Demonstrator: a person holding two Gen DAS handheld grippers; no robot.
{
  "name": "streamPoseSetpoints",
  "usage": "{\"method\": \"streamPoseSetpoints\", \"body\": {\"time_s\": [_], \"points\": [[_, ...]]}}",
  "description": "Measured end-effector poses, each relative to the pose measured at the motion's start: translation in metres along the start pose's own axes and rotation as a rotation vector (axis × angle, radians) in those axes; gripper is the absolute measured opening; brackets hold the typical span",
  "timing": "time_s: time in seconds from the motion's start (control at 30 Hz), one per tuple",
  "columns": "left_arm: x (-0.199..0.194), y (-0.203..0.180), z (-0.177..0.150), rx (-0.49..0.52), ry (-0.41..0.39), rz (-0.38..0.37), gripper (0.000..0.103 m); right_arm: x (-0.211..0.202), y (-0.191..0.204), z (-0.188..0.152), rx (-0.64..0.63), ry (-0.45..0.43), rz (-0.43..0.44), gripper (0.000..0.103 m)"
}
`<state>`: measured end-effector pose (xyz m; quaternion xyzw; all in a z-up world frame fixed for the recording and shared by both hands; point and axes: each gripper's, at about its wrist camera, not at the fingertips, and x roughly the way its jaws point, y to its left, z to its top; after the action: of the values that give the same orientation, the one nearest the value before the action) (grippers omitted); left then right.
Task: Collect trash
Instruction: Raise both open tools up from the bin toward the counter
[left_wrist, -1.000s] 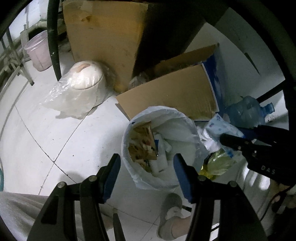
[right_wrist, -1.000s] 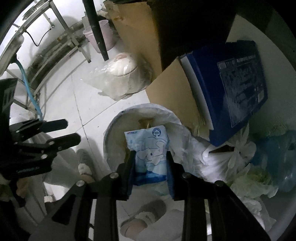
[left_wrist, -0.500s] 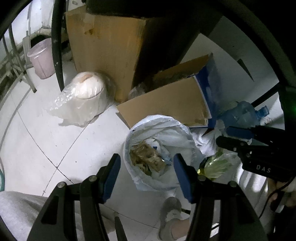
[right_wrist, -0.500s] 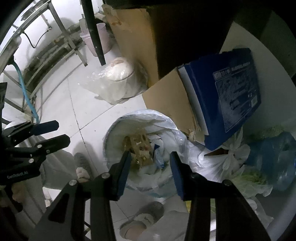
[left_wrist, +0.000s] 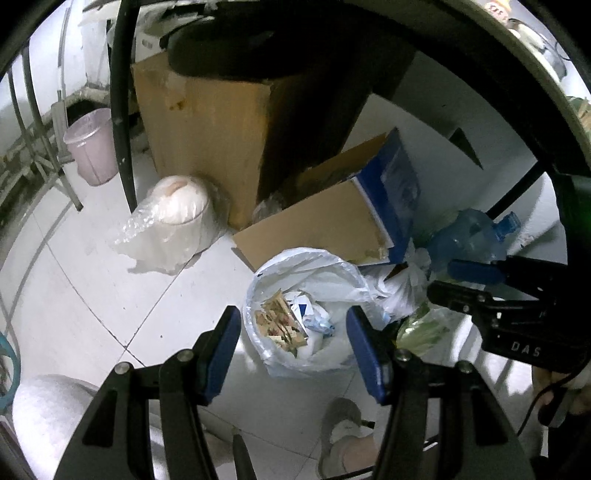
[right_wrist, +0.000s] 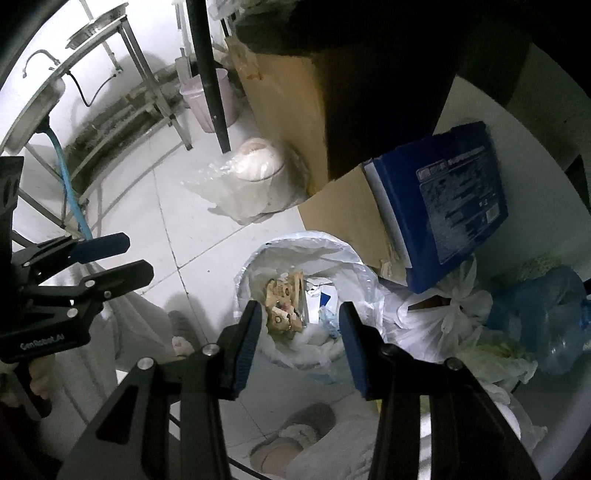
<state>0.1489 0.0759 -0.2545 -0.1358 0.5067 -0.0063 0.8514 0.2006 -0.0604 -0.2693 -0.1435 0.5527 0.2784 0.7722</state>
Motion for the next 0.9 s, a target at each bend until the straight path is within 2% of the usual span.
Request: {"method": "streamPoseSetpoints", "body": {"time_s": [0.63, 0.73, 0.8, 0.9], "points": [[-0.069, -0.048, 0.000, 0.077, -0.115, -0.002, 0.059, -0.096, -0.006, -0.024, 0.017, -0.147, -0.021, 0.041], [-0.079, -0.051, 0.003, 0.085, -0.139, 0.003, 0.059, -0.112, -0.007, -0.025, 0.023, -0.174, -0.025, 0.051], [-0.087, -0.053, 0.005, 0.089, -0.155, 0.006, 0.059, -0.120, -0.006, -0.026, 0.022, -0.187, -0.026, 0.053], [-0.100, -0.056, 0.006, 0.092, -0.186, 0.005, 0.066, -0.137, -0.005, -0.027, 0.019, -0.212, -0.033, 0.053]]}}
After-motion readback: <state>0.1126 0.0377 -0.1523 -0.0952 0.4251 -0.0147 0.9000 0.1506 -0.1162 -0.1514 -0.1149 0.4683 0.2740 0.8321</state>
